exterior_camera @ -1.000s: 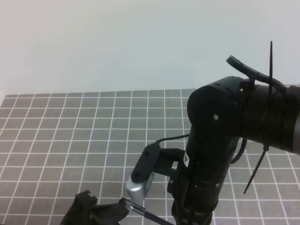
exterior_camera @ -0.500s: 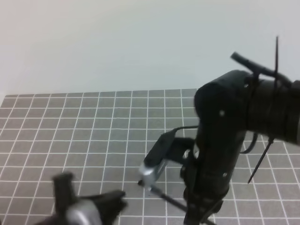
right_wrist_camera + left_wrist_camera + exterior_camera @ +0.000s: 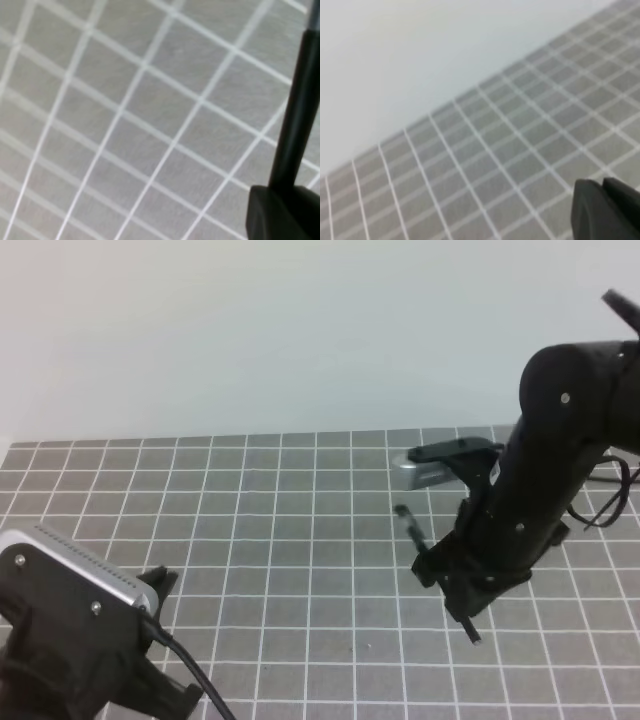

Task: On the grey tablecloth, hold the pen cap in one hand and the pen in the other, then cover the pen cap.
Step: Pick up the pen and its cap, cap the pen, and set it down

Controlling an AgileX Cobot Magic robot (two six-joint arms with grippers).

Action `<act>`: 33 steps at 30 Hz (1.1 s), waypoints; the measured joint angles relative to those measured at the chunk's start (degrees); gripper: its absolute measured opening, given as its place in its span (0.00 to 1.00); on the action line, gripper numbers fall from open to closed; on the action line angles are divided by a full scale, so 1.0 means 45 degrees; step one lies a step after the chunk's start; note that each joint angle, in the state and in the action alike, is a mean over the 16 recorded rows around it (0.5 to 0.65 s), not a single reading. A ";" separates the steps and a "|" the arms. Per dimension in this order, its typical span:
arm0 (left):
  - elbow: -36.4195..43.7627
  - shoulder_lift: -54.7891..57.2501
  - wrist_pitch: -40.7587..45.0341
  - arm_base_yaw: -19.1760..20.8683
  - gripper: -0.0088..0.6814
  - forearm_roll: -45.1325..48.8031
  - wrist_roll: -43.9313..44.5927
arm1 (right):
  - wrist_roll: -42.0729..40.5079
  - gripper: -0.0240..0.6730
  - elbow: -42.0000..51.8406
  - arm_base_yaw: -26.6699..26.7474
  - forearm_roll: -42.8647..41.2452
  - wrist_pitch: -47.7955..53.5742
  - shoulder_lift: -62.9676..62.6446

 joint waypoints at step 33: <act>-0.0421 0.1565 0.1032 0.0000 0.01 -0.4641 0.2645 | 0.3690 0.48 0.0000 -0.0557 -0.1449 -0.2940 0.2127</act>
